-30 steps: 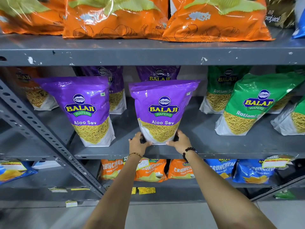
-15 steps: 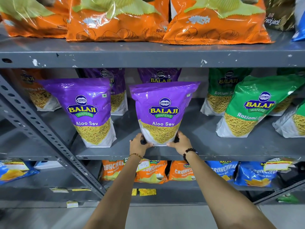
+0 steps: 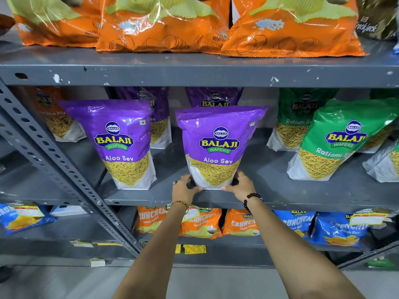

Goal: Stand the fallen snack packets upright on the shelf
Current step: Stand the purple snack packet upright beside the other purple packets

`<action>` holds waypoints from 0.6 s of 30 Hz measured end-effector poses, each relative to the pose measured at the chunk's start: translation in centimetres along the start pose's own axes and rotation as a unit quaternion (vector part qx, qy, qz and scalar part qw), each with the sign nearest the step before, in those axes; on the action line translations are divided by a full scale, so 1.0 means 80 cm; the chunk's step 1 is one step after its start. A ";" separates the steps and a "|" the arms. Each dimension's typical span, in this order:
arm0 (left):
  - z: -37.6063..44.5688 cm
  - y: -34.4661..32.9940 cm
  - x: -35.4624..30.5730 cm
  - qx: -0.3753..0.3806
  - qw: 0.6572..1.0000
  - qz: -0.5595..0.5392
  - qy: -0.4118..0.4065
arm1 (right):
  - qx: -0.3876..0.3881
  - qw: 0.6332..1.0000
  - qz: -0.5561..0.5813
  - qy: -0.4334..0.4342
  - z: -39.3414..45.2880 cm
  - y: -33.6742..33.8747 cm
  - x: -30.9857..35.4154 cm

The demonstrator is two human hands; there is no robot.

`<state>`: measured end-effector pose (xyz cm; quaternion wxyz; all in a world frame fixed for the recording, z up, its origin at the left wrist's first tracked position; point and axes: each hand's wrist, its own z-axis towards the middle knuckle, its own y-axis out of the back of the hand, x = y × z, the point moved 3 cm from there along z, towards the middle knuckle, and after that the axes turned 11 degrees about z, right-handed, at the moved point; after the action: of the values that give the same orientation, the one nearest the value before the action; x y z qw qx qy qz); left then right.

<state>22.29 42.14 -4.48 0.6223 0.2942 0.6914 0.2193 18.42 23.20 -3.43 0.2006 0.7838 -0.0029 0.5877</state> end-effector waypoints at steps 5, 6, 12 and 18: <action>0.001 0.000 0.003 -0.004 1.000 0.009 -0.004 | 0.004 1.000 0.006 0.005 -0.001 0.000 0.002; -0.002 0.002 0.006 -0.021 1.000 0.013 0.002 | 0.005 1.000 0.006 0.006 -0.001 0.000 0.002; -0.040 0.056 0.061 -0.315 0.935 -0.102 0.125 | 0.012 1.000 0.000 0.014 0.000 0.002 0.000; -0.011 0.118 0.115 -0.274 0.941 -0.041 0.197 | 0.005 1.000 0.007 0.014 0.000 -0.001 0.000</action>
<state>22.23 55.36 -4.81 0.5386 0.0346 0.7250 0.4279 18.41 23.26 -3.47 0.1930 0.7765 -0.0025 0.5998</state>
